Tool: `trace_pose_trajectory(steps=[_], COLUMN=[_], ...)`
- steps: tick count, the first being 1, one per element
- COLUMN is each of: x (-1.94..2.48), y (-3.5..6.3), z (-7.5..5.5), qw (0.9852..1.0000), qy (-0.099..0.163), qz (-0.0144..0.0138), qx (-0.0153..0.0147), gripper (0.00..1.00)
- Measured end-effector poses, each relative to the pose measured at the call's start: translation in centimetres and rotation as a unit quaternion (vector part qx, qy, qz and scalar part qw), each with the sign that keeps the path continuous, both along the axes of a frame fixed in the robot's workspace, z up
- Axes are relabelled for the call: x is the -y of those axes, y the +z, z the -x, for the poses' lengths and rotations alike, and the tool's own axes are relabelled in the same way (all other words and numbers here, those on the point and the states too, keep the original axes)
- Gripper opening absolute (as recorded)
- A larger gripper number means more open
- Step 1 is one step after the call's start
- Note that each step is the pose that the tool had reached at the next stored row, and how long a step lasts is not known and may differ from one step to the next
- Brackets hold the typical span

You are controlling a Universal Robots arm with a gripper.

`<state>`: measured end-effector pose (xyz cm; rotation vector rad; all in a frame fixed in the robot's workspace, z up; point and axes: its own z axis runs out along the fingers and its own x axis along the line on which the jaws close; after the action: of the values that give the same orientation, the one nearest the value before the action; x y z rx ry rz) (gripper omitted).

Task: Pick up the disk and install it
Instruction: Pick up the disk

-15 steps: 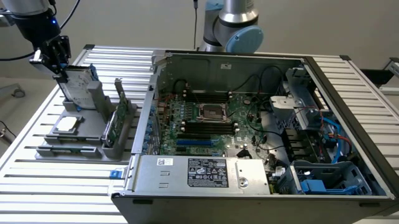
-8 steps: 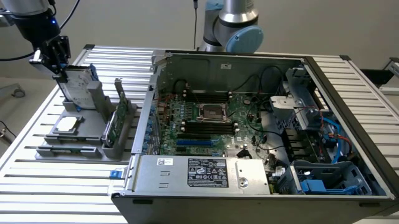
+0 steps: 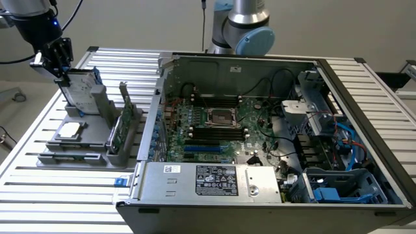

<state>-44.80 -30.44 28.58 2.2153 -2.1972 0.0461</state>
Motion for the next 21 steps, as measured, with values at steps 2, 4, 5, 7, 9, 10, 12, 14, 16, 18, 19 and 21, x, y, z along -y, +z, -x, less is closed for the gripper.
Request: trace_pose_trajectory(steps=[2,4,5,7,9,10,12,14,16,18,19,21], x=[0.01,0.02,0.03,0.04,0.04,0.04,0.04,0.04,0.04,0.04,0.04,0.04], y=[0.00,0.00,0.00,0.00,0.00,0.00,0.00,0.00,0.00,0.00,0.00,0.00], z=[0.00,0.01,0.01,0.01,0.01,0.00,0.01,0.01,0.01,0.01,0.01,0.01], qw=[1.0000,1.0000,1.0000,1.0000,1.0000,1.0000,1.0000,1.0000,1.0000,1.0000,1.0000,1.0000], qy=[0.000,0.000,0.000,0.000,0.000,0.000,0.000,0.000,0.000,0.000,0.000,0.000], qz=[0.0000,0.0000,0.0000,0.0000,0.0000,0.0000,0.0000,0.0000,0.0000,0.0000,0.0000,0.0000], qx=[0.0000,0.0000,0.0000,0.0000,0.0000,0.0000,0.0000,0.0000,0.0000,0.0000,0.0000,0.0000], gripper=[0.32,0.32,0.32,0.32,0.32,0.32,0.32,0.32,0.32,0.32,0.32,0.32])
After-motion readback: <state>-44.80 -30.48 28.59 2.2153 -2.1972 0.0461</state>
